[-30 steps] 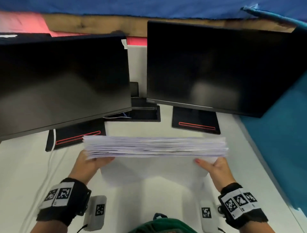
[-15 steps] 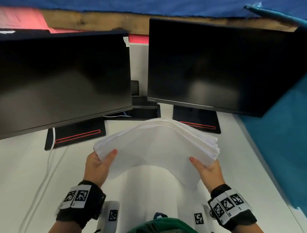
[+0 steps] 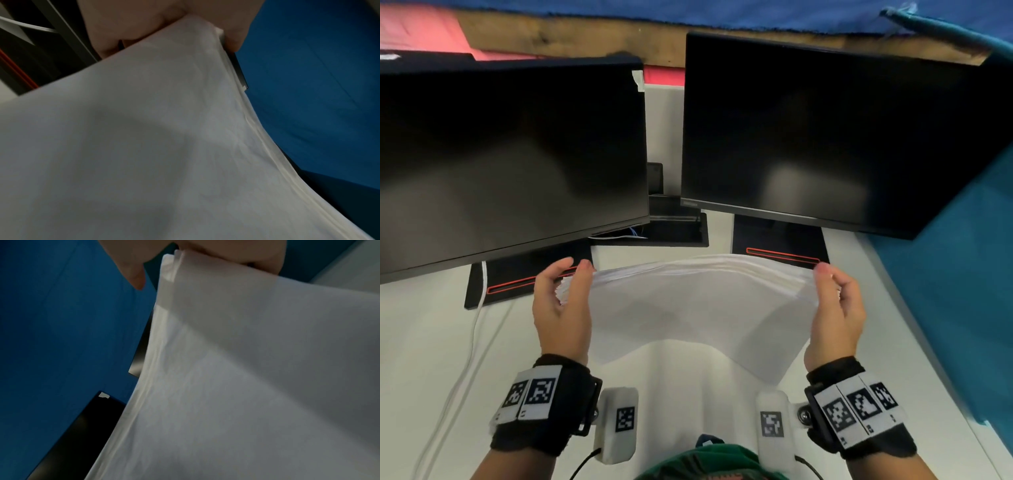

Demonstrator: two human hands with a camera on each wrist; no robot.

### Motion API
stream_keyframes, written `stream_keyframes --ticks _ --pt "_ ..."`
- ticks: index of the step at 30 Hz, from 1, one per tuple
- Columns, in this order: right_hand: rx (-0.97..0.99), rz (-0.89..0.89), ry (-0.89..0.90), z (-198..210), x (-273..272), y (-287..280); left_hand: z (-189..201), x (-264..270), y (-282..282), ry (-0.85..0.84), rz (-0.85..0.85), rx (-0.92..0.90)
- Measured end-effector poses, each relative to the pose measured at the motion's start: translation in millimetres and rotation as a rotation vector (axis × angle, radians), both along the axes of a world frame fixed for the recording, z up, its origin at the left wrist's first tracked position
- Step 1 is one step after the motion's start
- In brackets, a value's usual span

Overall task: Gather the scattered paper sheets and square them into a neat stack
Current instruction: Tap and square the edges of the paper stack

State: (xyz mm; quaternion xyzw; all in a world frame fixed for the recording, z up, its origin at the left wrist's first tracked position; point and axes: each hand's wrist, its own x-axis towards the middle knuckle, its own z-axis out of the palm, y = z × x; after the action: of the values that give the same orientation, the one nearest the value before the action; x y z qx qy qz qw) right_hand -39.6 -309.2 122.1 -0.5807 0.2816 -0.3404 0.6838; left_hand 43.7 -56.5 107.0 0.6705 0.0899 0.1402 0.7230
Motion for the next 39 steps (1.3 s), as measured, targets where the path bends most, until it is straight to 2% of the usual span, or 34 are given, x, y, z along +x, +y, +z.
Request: stream_keyframes --ticks 5,9,12,16,21,25,29,39 --pt "0.026 -0.037 0.053 -7 -3 3 -5 3 4 0.035 0.016 -0.037" --pt "0.005 -0.038 0.052 -5 0 1 -4 3 2 0.046 0.017 0.023" --pt "0.077 -0.05 0.115 -6 2 -1 -6 5 2 0.091 0.027 -0.007" --pt "0.068 -0.029 0.07 -3 0 1 -7 5 3 0.086 0.026 -0.001" --pt "0.073 -0.054 0.118 -3 -2 0 -6 6 4 0.114 0.004 -0.042" --pt "0.073 -0.086 0.077 8 4 -1 -5 6 3 0.099 0.011 -0.038" --pt "0.124 -0.094 0.168 8 13 -7 -6 6 2 0.085 0.001 -0.054" --pt "0.203 -0.126 0.182 15 17 -6 -5 4 4 0.085 -0.019 -0.042"
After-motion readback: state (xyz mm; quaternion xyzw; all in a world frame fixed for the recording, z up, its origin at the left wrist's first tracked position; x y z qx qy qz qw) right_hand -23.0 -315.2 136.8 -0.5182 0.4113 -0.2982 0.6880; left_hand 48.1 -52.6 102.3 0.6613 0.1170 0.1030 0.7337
